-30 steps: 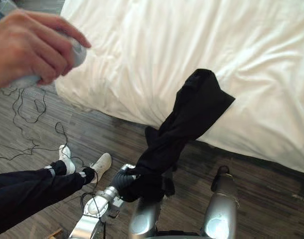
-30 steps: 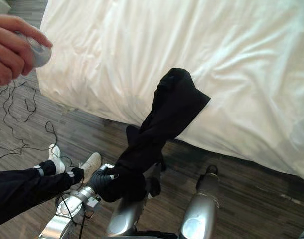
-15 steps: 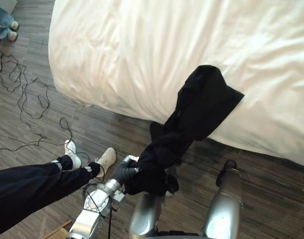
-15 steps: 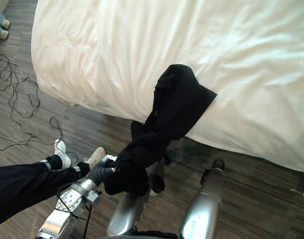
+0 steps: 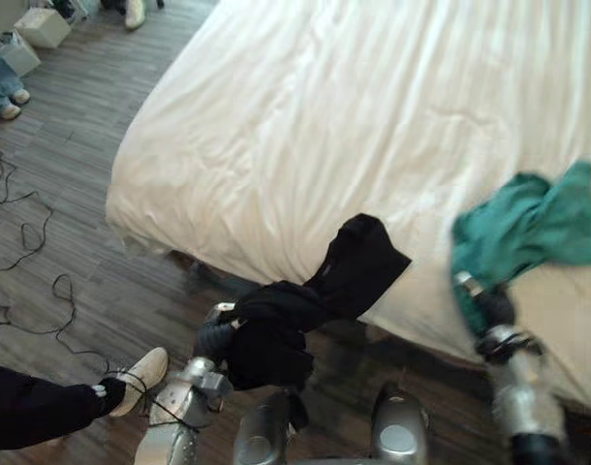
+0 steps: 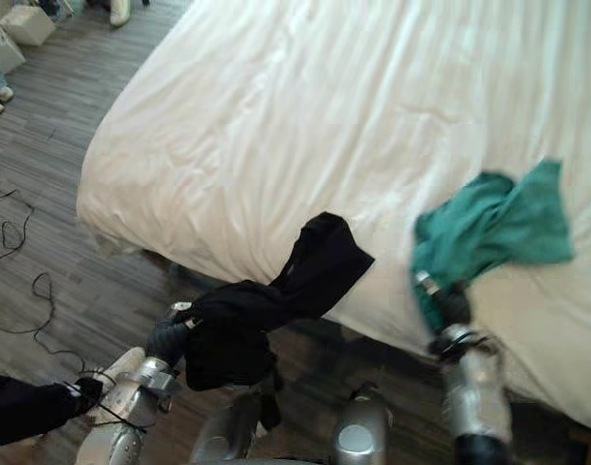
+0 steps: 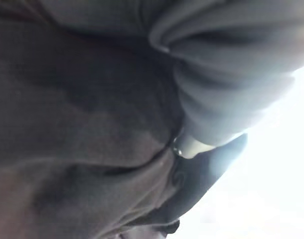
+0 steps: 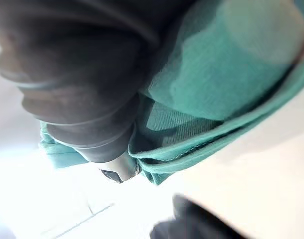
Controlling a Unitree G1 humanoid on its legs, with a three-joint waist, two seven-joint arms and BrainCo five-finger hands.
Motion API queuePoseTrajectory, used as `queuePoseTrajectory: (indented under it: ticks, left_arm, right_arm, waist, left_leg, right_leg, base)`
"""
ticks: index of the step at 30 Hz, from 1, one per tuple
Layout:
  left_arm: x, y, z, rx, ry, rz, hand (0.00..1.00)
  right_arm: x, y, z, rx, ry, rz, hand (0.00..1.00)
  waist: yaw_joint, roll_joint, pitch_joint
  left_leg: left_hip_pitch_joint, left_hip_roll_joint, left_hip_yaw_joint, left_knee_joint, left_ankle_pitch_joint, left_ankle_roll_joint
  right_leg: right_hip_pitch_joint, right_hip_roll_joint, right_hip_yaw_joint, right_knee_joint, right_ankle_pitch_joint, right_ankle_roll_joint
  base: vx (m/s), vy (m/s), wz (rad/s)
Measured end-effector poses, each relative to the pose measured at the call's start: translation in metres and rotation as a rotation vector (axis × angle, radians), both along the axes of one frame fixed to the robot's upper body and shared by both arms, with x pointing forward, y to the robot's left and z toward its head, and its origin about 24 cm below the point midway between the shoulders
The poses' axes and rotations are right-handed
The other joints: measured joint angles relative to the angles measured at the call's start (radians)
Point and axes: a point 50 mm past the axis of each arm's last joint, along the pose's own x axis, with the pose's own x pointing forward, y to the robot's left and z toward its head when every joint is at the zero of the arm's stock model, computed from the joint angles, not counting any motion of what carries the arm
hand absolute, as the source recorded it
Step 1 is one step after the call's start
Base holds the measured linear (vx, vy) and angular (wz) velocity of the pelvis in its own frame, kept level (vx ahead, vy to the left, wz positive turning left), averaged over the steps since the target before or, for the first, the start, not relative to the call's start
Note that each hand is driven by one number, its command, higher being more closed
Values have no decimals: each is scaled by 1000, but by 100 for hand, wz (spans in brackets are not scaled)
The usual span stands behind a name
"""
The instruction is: Tidy the bed and pick cloth on bed and put in laundry
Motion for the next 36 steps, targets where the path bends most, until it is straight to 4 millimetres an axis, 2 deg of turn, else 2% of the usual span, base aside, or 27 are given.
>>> queuePoseTrajectory:
  ticks: [2, 4, 5, 6, 7, 8, 9, 10, 11, 13, 14, 17, 18, 19, 20, 21, 22, 23, 24, 26, 27, 28, 29, 30, 31, 32, 36]
  left_arm:
    - [-9, -5, -13, -51, 61, 48, 100]
    - [-13, -15, -22, -73, 104, 50, 100]
    - [-14, -20, -26, -84, 118, 46, 100]
    - [-17, -23, -30, -101, 135, 49, 100]
    - [-23, -25, -34, -111, 158, 64, 100]
    - [-23, -28, -35, -118, 169, 67, 100]
    - [-23, -30, -36, -127, 169, 67, 100]
    - [-22, -31, -36, -134, 168, 83, 100]
    - [-23, -32, -39, -134, 183, 90, 100]
    - [-36, -32, -57, -128, 301, 123, 100]
    - [-41, -32, -67, -134, 369, 153, 100]
    - [-61, -30, -89, -107, 519, 214, 100]
    - [-72, -30, -94, -105, 558, 223, 100]
    - [-79, -32, -96, -104, 575, 220, 100]
    - [-80, -33, -95, -102, 575, 217, 100]
    - [-81, -36, -94, -93, 571, 189, 100]
    - [-77, -36, -91, -69, 548, 149, 100]
    - [-75, -37, -90, -58, 538, 131, 100]
    - [-69, -41, -88, -30, 520, 85, 100]
    - [-64, -46, -89, -15, 517, 44, 100]
    - [-64, -50, -92, -10, 530, 24, 100]
    - [-65, -53, -93, -11, 536, 16, 100]
    - [-68, -54, -94, -9, 547, 9, 100]
    - [-73, -51, -99, 9, 566, 6, 100]
    - [-71, -43, -96, 29, 545, 10, 100]
    - [-70, -57, -91, 0, 506, -16, 100]
    - [-70, -57, -91, 0, 506, -16, 100]
  right_arm:
    - [-16, 34, -21, 57, 66, 105, 100]
    - [-35, 57, -37, 65, 138, 215, 100]
    - [-45, 72, -49, 65, 187, 288, 100]
    - [-51, 79, -56, 59, 222, 319, 100]
    - [-55, 79, -59, 25, 243, 330, 100]
    - [-57, 77, -62, 5, 258, 319, 100]
    - [-57, 75, -63, -7, 263, 306, 100]
    - [-54, 75, -60, -32, 240, 289, 100]
    - [-54, 74, -61, -45, 241, 285, 100]
    - [-61, 70, -67, -81, 281, 249, 100]
    - [-63, 68, -68, -100, 297, 244, 100]
    - [-71, 72, -75, -100, 349, 211, 100]
    - [-78, 74, -78, -96, 378, 191, 100]
    - [-86, 75, -82, -98, 405, 187, 100]
    - [-91, 76, -84, -99, 424, 186, 100]
    - [-101, 80, -87, -94, 456, 174, 100]
    - [-110, 86, -87, -72, 473, 153, 100]
    - [-113, 86, -87, -69, 478, 144, 100]
    - [-120, 87, -87, -66, 489, 138, 100]
    - [-125, 82, -88, -71, 504, 101, 100]
    - [-126, 75, -88, -62, 513, 74, 100]
    - [-125, 72, -88, -60, 512, 67, 100]
    - [-122, 66, -87, -60, 510, 58, 100]
    - [-115, 67, -89, -43, 510, 52, 100]
    - [-110, 71, -90, -17, 504, 45, 100]
    - [-93, 84, -95, 24, 532, -6, 100]
    - [-93, 84, -95, 24, 532, -6, 100]
  waist:
    - [2, 2, -5]
    - [2, 18, -31]
    - [3, 3, -54]
    - [10, 20, -78]
    - [3, 33, -94]
    - [2, 31, -102]
    - [0, 33, -105]
    - [-1, 23, -112]
    - [4, 29, -114]
    - [7, 6, -125]
    - [8, 4, -126]
    - [24, -27, -142]
    - [38, -32, -148]
    - [43, -24, -154]
    - [42, -19, -156]
    - [31, -29, -161]
    - [27, -41, -168]
    - [25, -41, -169]
    - [18, -44, -173]
    - [6, -52, -181]
    - [6, -32, -180]
    - [7, -38, -187]
    - [11, -3, -192]
    - [9, -40, -194]
    - [9, -92, -195]
    - [35, -59, -223]
    - [34, -60, -224]
  left_leg:
    - [16, 1, 32, 39, -46, 7]
    - [3, 24, 110, 105, -171, 9]
    - [-1, 41, 208, 170, -263, 70]
    - [2, 74, 297, 256, -228, 168]
    - [10, 78, 321, 283, -133, 162]
    - [9, 50, 310, 255, -89, 183]
    - [2, 33, 292, 212, -35, 226]
    - [-14, -9, 264, 109, 42, 277]
    - [-15, 5, 302, 135, -10, 294]
    - [50, 50, 453, 280, -198, 169]
    - [70, 46, 458, 271, -234, 130]
    - [58, -10, 402, 215, -236, 143]
    - [59, -39, 347, 179, -230, 167]
    - [62, -63, 268, 147, -224, 177]
    - [65, -73, 222, 137, -216, 187]
    - [66, -99, 114, 120, -203, 185]
    - [63, -129, 15, 99, -190, 182]
    - [63, -144, -26, 88, -184, 173]
    - [70, -181, -123, 55, -180, 166]
    - [86, -202, -156, 38, -190, 168]
    - [97, -217, -161, 40, -194, 153]
    - [103, -222, -175, 44, -194, 154]
    - [111, -225, -203, 49, -198, 124]
    - [85, -262, -258, 123, -154, -23]
    - [48, -301, -276, 200, -127, -1]
    - [163, -151, -309, -2, -141, 89]
    - [163, -151, -309, -2, -141, 89]
  right_leg:
    - [49, -5, -22, -11, -3, 3]
    - [107, -6, -81, -50, 1, 0]
    - [147, -29, -143, -100, 9, 1]
    - [170, -46, -196, -57, -5, 8]
    - [190, -64, -230, 7, -34, 6]
    - [200, -82, -254, 37, -42, -7]
    - [201, -79, -263, 32, -55, -31]
    - [225, -36, -292, -84, -45, 0]
    - [247, -37, -348, -89, -28, -1]
    - [307, -41, -460, -82, -25, -1]
    - [331, -41, -497, -77, -25, -1]
    - [361, -64, -591, -49, -15, 5]
    - [371, -62, -622, -21, 12, -40]
    - [369, -69, -607, 46, 52, -135]
    - [356, -74, -575, 94, 75, -176]
    - [330, -41, -446, 124, 23, -169]
    - [295, 23, -311, 100, -11, -153]
    - [272, 58, -240, 87, -25, -149]
    - [218, 146, -73, 48, -50, -135]
    - [178, 216, 59, -6, -63, -121]
    - [146, 254, 142, -55, -58, -113]
    - [133, 267, 179, -75, -57, -112]
    - [105, 298, 245, -115, -39, -118]
    - [81, 270, 308, -179, 29, -171]
    - [66, 196, 309, -188, 99, -204]
    - [159, 242, 300, -380, 168, -109]
    - [159, 242, 300, -380, 168, -109]
  base:
    - [70, -34, 33]
    - [53, -23, 89]
    - [80, -21, 121]
    - [125, -12, 154]
    - [122, 18, 147]
    - [75, 0, 140]
    - [-135, -101, 166]
    - [-144, -88, 142]
    - [-125, -84, 144]
    - [65, 33, 123]
    - [100, 62, 117]
    - [15, 73, 101]
    - [68, 127, 130]
    - [68, 112, 145]
    - [116, 116, 198]
    - [105, 36, 239]
    - [132, 34, 256]
    - [137, -2, 275]
    - [180, 3, 265]
    - [185, 14, 251]
    - [134, 30, 170]
    - [145, 68, 155]
    - [121, 111, 114]
    - [133, 134, 104]
    - [83, 91, 67]
    - [41, 36, 17]
    - [0, 0, 0]
